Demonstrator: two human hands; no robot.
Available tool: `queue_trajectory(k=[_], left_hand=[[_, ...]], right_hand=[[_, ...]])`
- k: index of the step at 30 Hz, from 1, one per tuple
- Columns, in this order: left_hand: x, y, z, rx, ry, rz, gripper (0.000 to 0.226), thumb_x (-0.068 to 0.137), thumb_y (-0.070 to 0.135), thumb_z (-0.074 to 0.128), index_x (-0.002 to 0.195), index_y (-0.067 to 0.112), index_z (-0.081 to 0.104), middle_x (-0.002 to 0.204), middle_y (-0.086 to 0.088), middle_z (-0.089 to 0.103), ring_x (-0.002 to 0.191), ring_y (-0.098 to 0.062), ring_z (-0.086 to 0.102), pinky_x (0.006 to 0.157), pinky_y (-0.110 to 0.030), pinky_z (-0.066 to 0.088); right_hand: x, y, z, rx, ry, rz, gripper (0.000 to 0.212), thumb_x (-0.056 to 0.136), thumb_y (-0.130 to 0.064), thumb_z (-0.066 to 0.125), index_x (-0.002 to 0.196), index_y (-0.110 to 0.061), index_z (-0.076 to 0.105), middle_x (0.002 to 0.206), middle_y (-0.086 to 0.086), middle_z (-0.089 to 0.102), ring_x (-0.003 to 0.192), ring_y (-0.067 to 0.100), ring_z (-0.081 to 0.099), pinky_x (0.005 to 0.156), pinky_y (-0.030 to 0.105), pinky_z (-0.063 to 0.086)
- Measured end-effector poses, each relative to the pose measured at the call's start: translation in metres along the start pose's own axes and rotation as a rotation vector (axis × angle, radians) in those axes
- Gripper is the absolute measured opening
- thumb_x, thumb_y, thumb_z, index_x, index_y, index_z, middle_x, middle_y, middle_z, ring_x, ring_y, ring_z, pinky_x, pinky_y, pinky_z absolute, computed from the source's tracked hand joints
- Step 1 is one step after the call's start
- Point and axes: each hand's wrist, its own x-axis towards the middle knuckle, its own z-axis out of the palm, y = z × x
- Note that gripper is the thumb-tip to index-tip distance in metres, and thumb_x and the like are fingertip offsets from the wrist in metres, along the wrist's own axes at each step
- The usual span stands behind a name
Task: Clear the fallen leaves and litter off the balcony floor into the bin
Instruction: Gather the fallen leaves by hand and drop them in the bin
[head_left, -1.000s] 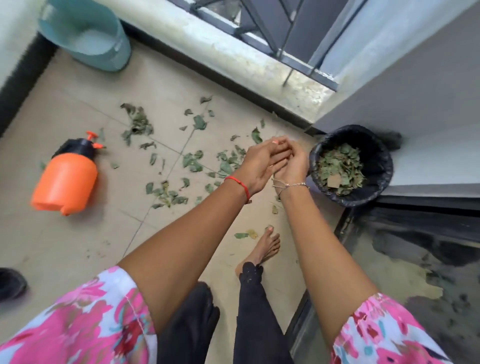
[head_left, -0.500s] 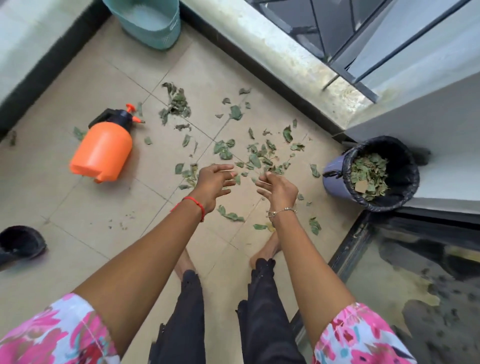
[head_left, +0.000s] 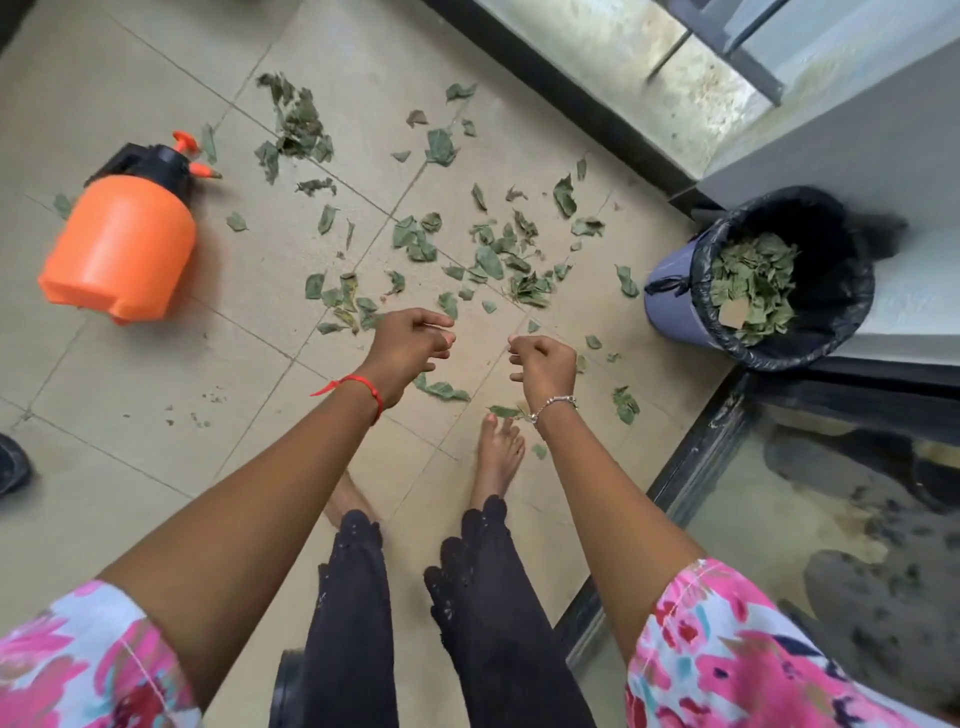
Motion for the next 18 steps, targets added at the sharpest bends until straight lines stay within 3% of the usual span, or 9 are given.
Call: queue_trajectory(k=[3, 7, 9, 12, 15, 18], left_hand=[[0.024, -0.011, 0.020, 0.104, -0.020, 0.063, 0.014, 0.088, 0.000, 0.055, 0.097, 0.009, 0.060, 0.076, -0.004, 0.060, 0.071, -0.016, 0.056, 0.059, -0.023, 0.042], [0.045, -0.043, 0.052, 0.263, -0.072, 0.118, 0.018, 0.085, -0.004, 0.056, 0.099, 0.007, 0.062, 0.074, -0.001, 0.059, 0.064, -0.009, 0.053, 0.049, -0.007, 0.039], [0.055, -0.060, 0.065, 0.375, -0.140, 0.154, 0.018, 0.083, -0.002, 0.061, 0.100, 0.005, 0.064, 0.083, -0.005, 0.061, 0.066, -0.011, 0.052, 0.050, -0.006, 0.039], [0.076, -0.093, 0.080, 0.588, -0.186, 0.245, 0.024, 0.082, 0.006, 0.066, 0.105, 0.009, 0.062, 0.108, -0.003, 0.056, 0.092, -0.015, 0.050, 0.072, -0.014, 0.035], [0.110, -0.128, 0.086, 0.747, -0.155, 0.415, 0.041, 0.080, 0.021, 0.069, 0.118, 0.011, 0.054, 0.128, -0.007, 0.045, 0.121, -0.022, 0.038, 0.096, -0.023, 0.027], [0.149, -0.169, 0.079, 0.992, -0.091, 0.595, 0.074, 0.069, 0.053, 0.058, 0.129, 0.011, 0.046, 0.141, -0.013, 0.035, 0.134, -0.030, 0.027, 0.111, -0.044, 0.020]], right_hand=[[0.028, 0.012, -0.014, -0.078, -0.017, -0.023, 0.016, 0.083, -0.011, 0.065, 0.084, 0.004, 0.069, 0.068, 0.000, 0.060, 0.068, 0.015, 0.054, 0.069, 0.033, 0.049], [0.058, 0.048, -0.037, -0.033, 0.118, -0.026, 0.015, 0.086, -0.012, 0.060, 0.090, 0.002, 0.066, 0.086, 0.006, 0.060, 0.078, 0.015, 0.052, 0.063, 0.017, 0.040], [0.072, 0.072, -0.045, -0.006, 0.213, -0.018, 0.015, 0.089, -0.017, 0.058, 0.091, -0.003, 0.064, 0.099, 0.009, 0.061, 0.093, 0.019, 0.054, 0.076, 0.021, 0.040], [0.092, 0.117, -0.049, -0.013, 0.329, 0.023, 0.033, 0.091, -0.027, 0.055, 0.115, -0.005, 0.058, 0.127, 0.010, 0.051, 0.117, 0.021, 0.048, 0.099, 0.027, 0.036], [0.114, 0.164, -0.050, -0.022, 0.382, 0.037, 0.050, 0.092, -0.035, 0.053, 0.135, -0.013, 0.042, 0.147, 0.003, 0.030, 0.132, 0.018, 0.034, 0.105, 0.028, 0.029], [0.152, 0.207, -0.059, 0.000, 0.512, -0.002, 0.058, 0.090, -0.037, 0.055, 0.141, -0.015, 0.035, 0.152, 0.003, 0.021, 0.135, 0.020, 0.031, 0.107, 0.030, 0.030]])
